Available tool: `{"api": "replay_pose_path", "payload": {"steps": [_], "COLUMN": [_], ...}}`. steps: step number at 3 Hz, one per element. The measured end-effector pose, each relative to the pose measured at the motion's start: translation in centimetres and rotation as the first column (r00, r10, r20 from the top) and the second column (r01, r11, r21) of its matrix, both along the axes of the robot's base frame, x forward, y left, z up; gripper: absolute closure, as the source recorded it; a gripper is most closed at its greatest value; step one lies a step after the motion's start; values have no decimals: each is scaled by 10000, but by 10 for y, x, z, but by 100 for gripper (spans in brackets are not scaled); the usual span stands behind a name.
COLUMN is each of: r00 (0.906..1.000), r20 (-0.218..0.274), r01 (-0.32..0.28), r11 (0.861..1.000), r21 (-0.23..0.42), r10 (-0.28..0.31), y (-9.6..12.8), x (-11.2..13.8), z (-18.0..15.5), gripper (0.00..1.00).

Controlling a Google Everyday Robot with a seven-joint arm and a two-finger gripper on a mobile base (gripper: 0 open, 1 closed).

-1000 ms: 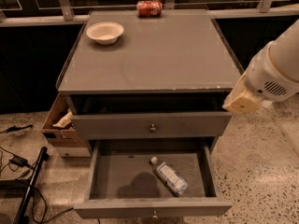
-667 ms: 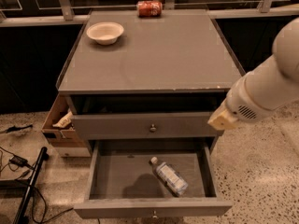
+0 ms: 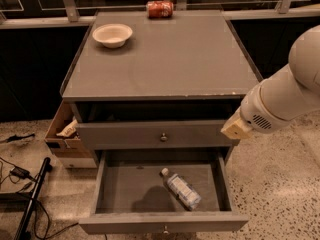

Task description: Pick blue plastic bottle from middle drawer and place on counter

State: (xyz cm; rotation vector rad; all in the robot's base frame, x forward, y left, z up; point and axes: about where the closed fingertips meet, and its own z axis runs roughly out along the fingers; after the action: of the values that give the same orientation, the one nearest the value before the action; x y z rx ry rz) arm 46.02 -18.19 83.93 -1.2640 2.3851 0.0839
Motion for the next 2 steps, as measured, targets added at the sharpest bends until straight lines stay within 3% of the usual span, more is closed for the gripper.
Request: {"api": "replay_pose_path", "payload": {"steps": [1, 2], "r00": [9998, 9968], "r20": [-205, -708], "r01": [60, 386], "r11": [10000, 9990], "r21": [-23, 206], "r10": [-61, -370], "y": [-1, 2], "x": [-4, -14], "z": [-31, -92], "gripper": [100, 100]}}
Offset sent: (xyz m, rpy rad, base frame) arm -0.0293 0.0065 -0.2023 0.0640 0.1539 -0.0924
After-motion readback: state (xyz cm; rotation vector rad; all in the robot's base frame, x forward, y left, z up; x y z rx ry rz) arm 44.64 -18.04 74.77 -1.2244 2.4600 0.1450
